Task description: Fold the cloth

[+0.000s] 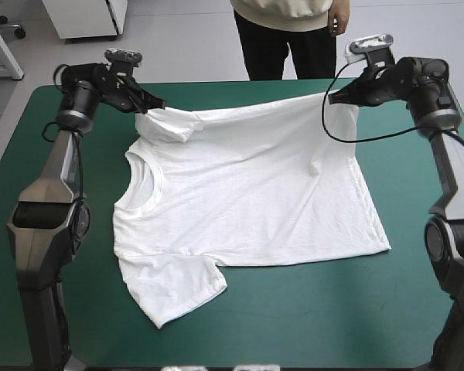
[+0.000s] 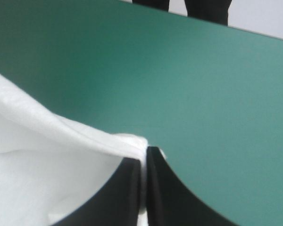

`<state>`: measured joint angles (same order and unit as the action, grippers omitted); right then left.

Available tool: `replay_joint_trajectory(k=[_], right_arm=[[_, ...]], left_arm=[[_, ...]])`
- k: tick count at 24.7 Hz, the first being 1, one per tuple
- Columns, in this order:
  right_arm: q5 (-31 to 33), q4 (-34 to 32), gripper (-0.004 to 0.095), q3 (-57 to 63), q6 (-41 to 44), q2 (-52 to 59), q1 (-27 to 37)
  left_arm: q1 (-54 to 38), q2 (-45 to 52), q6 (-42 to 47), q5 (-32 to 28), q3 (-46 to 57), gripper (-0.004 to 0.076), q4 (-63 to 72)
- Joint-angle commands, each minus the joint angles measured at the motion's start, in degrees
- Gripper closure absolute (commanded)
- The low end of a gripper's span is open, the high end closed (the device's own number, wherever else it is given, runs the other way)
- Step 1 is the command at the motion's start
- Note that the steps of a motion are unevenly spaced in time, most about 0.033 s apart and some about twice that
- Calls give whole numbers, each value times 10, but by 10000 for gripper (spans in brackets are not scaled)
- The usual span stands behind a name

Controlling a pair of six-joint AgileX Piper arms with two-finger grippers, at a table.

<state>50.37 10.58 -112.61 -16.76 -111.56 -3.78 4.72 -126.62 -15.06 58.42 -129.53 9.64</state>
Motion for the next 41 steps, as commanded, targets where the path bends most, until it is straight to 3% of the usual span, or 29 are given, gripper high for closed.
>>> replay_joint_trajectory(k=[1, 3, 6, 8, 10, 11, 13, 18, 23, 24, 25, 28, 29, 30, 32, 37, 41], right_arm=[[-57, 17, 867, -19, -24, -24, 8], [-76, 17, 754, -19, -26, -45, 9], [-115, 19, 479, -20, -26, -60, 14], [-149, 21, 292, -20, -18, -60, 19], [-169, 21, 238, -28, -15, -56, 21], [-172, 20, 243, -36, -15, -54, 22], [-168, 20, 274, -64, -15, -50, 25], [-127, 1, 331, -142, -4, -20, 26], [9, 5, 332, -205, -4, 35, 26], [55, 5, 367, -207, -4, 65, 26], [70, 5, 394, -207, -4, 78, 26], [138, 5, 519, -207, -4, 164, 26], [155, 5, 521, -207, -2, 177, 26], [214, 3, 521, -207, 2, 210, 26], [212, 9, 521, -163, 22, 273, 26], [210, 2, 521, -48, 15, 380, 26], [201, 3, 521, -12, 15, 395, 26]], left_arm=[[22, -1, 3, -41, -39, 733, 8], [26, -12, 3, -43, -39, 729, 11], [26, -19, 3, -43, -39, 650, -3], [25, -17, 3, -43, -39, 515, -20], [20, -10, 4, -43, -40, 341, -23], [18, -4, 11, -41, -40, 262, -23], [14, 9, 23, -36, -40, 181, -25], [9, 69, 34, -5, -40, 212, -60], [9, 148, 32, 89, -40, 245, -40], [9, 175, 29, 155, -40, 246, -24], [9, 187, 35, 155, -32, 246, -19], [9, 294, 49, 154, 106, 246, 0], [9, 317, 50, 154, 145, 246, -6], [9, 368, 50, 153, 234, 249, -17], [9, 437, 67, 127, 369, 249, -19], [9, 560, 140, -45, 699, 249, 0], [9, 556, 156, -106, 816, 248, 5]])
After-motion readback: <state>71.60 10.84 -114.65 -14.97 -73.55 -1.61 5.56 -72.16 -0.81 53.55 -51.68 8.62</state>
